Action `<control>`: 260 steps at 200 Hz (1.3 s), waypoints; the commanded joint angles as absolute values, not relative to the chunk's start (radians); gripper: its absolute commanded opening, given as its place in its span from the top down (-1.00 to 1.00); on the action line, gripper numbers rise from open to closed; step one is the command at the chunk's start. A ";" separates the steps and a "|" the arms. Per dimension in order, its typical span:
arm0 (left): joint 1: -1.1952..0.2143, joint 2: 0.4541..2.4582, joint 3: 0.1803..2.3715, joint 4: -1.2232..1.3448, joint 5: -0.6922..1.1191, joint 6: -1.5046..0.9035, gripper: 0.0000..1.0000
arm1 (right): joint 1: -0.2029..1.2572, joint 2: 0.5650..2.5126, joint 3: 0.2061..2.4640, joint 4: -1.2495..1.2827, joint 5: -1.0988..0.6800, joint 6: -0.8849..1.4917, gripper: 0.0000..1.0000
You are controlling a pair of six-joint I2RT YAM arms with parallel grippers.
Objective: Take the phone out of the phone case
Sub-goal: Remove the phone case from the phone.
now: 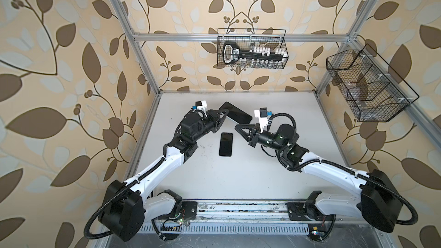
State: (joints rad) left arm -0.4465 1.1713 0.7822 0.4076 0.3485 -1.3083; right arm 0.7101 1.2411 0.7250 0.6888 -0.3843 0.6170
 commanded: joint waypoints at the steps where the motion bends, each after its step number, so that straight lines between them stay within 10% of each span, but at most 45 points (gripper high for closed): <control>1: -0.457 1.158 0.808 0.460 0.374 -1.286 1.00 | 0.700 1.218 0.747 0.742 -0.390 0.624 0.71; 141: -0.431 1.237 0.884 0.643 0.461 -1.250 1.00 | 0.520 0.962 0.564 0.503 -0.440 1.110 -0.62; 260: -0.431 1.266 0.870 0.793 0.543 -1.291 1.00 | 0.549 1.232 0.624 0.856 -0.488 1.159 -0.22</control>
State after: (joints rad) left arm -0.4370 1.2732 0.8249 0.6361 0.5117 -1.2648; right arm 0.5400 1.2079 0.5850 0.7456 -0.4835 1.1404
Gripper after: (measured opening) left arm 0.122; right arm 0.657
